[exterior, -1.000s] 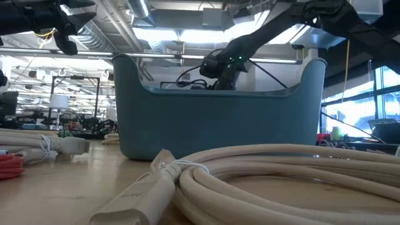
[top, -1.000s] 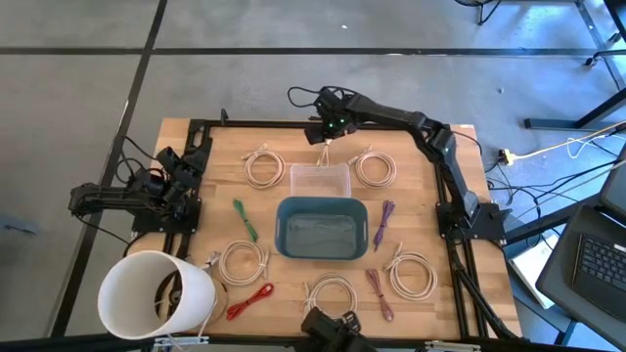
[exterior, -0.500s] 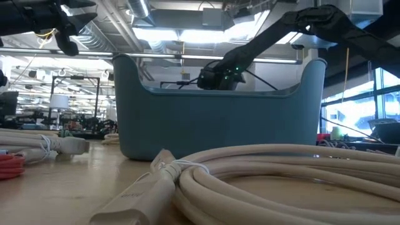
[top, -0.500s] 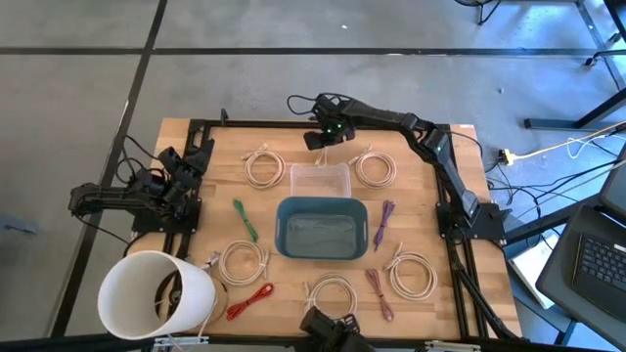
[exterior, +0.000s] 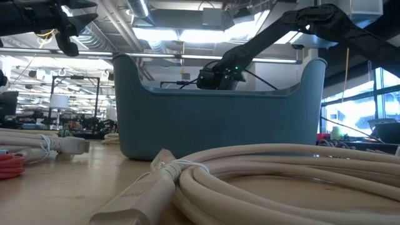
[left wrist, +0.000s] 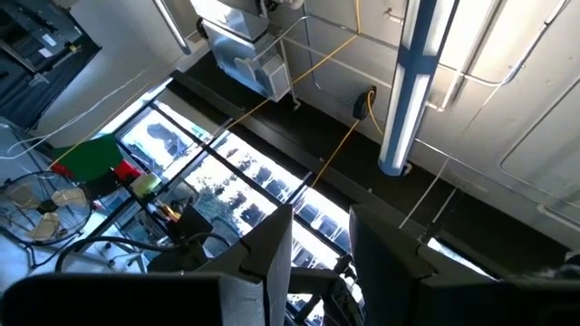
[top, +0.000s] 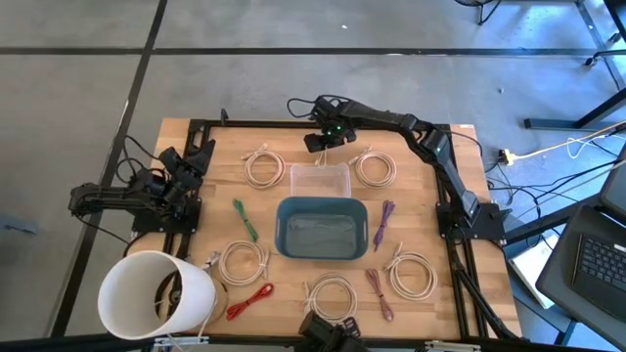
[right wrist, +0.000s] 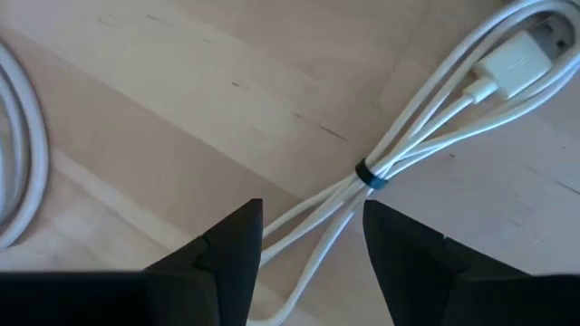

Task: Pick & Place USB Port
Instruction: Put the white charger cable into the transparent bin

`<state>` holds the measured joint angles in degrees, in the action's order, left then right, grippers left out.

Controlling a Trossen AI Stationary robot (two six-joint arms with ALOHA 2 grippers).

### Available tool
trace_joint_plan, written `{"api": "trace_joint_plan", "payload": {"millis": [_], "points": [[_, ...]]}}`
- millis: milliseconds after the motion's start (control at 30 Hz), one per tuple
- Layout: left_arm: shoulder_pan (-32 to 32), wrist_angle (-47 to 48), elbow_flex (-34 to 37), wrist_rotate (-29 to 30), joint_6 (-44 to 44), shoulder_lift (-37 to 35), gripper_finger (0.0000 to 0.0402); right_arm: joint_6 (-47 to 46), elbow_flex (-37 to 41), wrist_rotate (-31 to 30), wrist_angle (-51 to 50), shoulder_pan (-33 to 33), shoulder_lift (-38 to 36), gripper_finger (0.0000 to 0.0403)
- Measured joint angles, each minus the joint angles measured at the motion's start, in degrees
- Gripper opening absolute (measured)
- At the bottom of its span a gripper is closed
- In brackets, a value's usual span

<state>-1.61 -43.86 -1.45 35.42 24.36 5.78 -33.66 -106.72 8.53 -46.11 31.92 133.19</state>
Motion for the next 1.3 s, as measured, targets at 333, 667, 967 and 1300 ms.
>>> {"api": "trace_joint_plan", "payload": {"millis": [333, 667, 967, 1300], "points": [[0.00, 0.52, 0.00, -2.00, 0.46, 0.00, 0.0104, -0.51, -0.79, -2.20, -1.00, -1.30, -0.01, 0.0155], [0.00, 0.48, 0.00, -3.32, 1.97, 0.00, 0.0104, 2.27, -1.18, 1.03, -2.53, -2.35, -0.02, 0.0111], [0.00, 0.42, 0.00, -4.00, 2.35, 0.00, 0.0104, 13.10, -22.36, 2.86, -23.62, 0.26, 0.00, 0.0110], [0.00, 2.22, -0.02, -3.96, 3.40, -0.02, 0.0104, 20.97, -21.96, -2.32, -33.86, -4.11, -11.94, 0.0110]]}}
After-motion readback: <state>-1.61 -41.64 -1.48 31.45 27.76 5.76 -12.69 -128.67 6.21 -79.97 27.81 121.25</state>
